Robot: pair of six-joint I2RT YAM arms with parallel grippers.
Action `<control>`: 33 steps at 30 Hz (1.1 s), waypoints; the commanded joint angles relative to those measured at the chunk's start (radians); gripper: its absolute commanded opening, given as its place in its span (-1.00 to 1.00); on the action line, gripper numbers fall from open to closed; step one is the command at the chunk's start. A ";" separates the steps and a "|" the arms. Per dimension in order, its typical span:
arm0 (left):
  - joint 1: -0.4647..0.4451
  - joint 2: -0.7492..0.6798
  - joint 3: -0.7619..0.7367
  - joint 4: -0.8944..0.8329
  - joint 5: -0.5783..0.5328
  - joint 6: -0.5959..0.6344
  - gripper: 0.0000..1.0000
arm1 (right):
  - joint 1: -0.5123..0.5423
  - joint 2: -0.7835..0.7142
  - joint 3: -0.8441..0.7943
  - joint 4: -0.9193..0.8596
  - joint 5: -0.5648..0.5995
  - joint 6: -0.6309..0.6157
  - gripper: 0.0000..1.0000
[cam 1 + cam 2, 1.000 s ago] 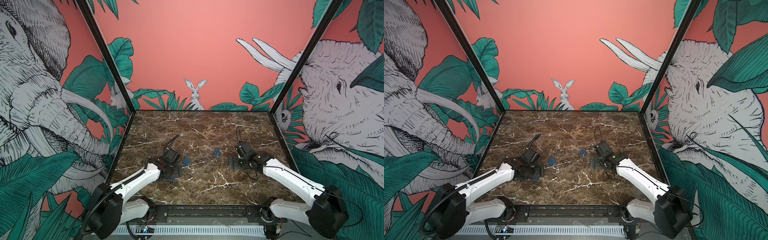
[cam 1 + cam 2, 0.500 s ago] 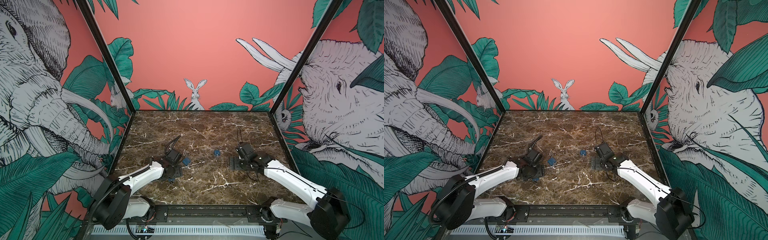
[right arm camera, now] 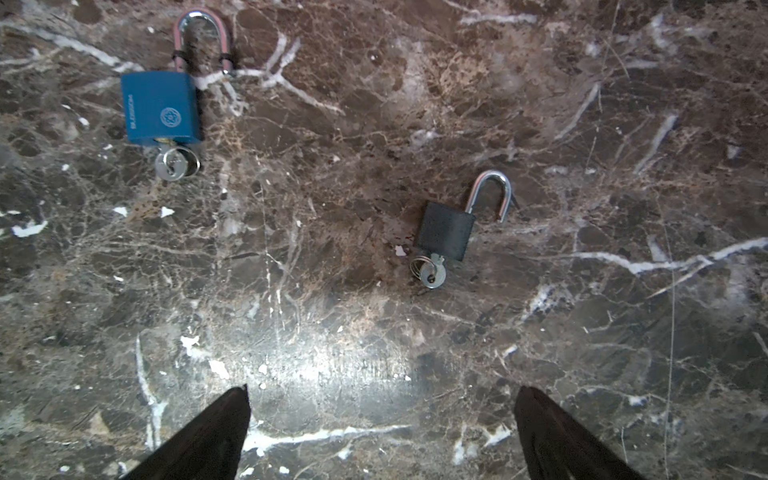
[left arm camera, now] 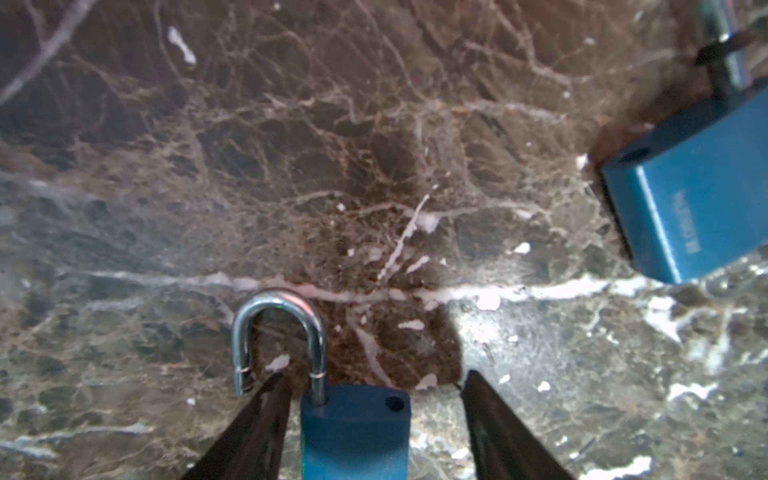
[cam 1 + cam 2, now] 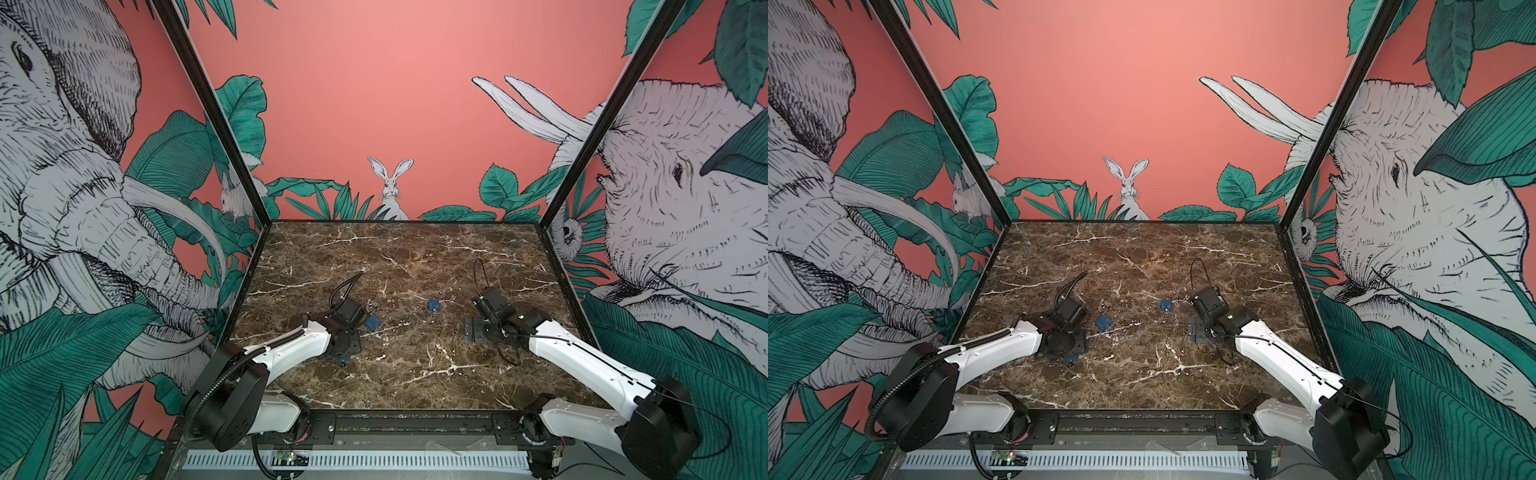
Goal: Lock with the key
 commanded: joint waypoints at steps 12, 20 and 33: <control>-0.002 0.004 -0.035 0.016 0.008 -0.010 -0.24 | 0.007 -0.047 -0.004 -0.007 0.010 0.025 0.97; -0.004 -0.001 -0.014 0.005 0.013 0.002 -0.43 | 0.006 -0.101 -0.047 0.053 -0.039 0.057 0.97; -0.003 -0.096 0.138 -0.103 0.038 0.026 -0.56 | 0.006 -0.168 -0.012 0.129 -0.203 -0.112 0.97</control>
